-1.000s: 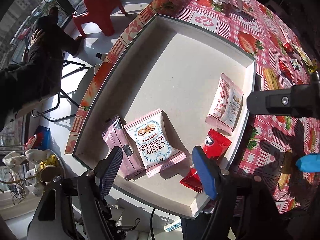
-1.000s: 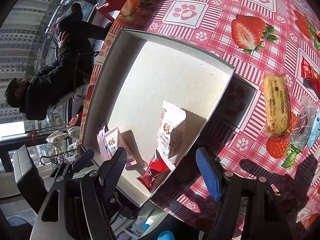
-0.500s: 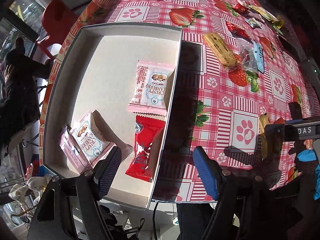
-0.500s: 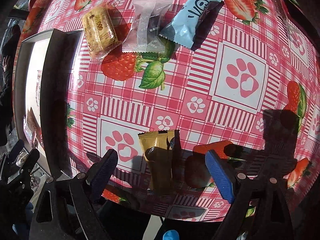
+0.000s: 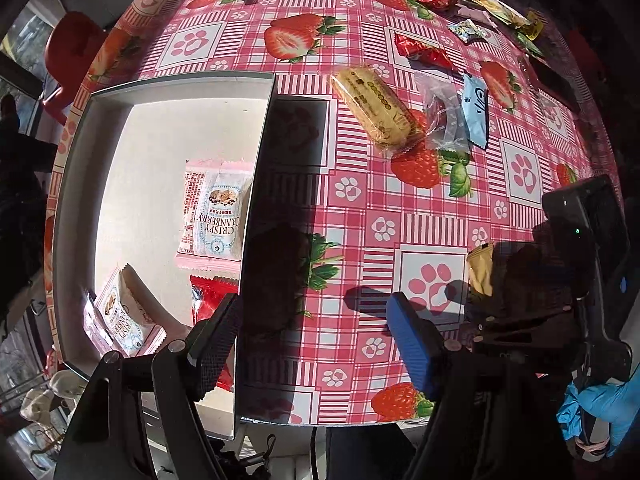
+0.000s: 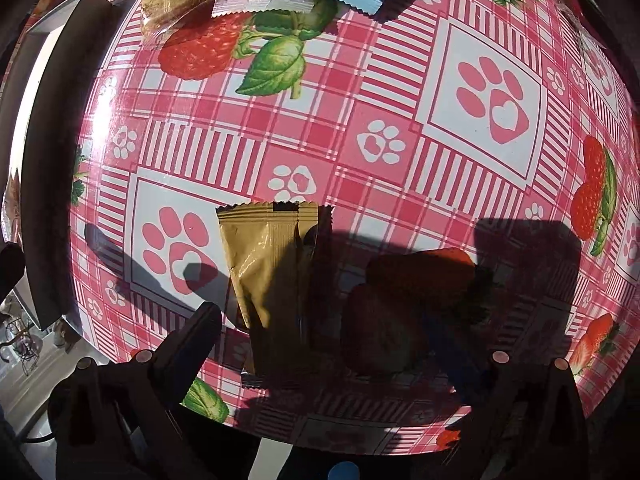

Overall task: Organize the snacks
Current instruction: 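Grasp the gold bar packet with the right gripper while the left grasps the yellow bun packet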

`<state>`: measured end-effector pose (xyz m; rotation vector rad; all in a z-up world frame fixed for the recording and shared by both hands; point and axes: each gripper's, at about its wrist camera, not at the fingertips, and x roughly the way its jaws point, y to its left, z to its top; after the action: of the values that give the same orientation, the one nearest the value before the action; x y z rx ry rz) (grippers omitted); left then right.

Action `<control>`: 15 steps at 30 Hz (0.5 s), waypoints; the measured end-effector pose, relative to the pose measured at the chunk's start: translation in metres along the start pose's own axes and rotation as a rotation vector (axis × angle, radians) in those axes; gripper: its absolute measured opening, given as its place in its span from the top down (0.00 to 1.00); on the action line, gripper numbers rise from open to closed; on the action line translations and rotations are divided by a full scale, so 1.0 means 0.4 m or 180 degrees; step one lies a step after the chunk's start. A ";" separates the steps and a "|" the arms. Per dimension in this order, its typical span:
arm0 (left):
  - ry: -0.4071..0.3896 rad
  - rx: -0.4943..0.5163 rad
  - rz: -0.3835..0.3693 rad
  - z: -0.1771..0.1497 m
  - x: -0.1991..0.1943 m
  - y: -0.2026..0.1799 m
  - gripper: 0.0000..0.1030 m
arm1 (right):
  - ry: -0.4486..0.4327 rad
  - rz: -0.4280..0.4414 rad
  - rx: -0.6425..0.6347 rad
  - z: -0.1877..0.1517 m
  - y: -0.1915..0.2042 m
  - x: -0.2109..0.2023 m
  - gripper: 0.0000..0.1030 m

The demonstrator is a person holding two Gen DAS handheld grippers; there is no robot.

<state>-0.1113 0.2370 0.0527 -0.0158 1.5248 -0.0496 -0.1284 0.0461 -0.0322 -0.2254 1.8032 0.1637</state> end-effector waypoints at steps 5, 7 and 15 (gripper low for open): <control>0.0003 -0.0098 -0.0028 0.101 0.021 -0.028 0.25 | -0.0069 -0.0143 0.0171 -0.011 -0.107 0.005 0.02; 0.0013 -0.0193 -0.0032 0.153 0.036 -0.031 0.25 | -0.0009 0.0030 0.0262 -0.024 -0.150 0.020 0.00; 0.0144 -0.0692 -0.0050 0.326 0.117 -0.007 0.25 | -0.0051 0.0030 0.0160 -0.056 -0.185 0.031 0.00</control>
<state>0.0210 0.2295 0.0122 -0.2011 1.5693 0.1041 -0.1347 -0.0315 -0.0383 -0.1794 1.7904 0.1263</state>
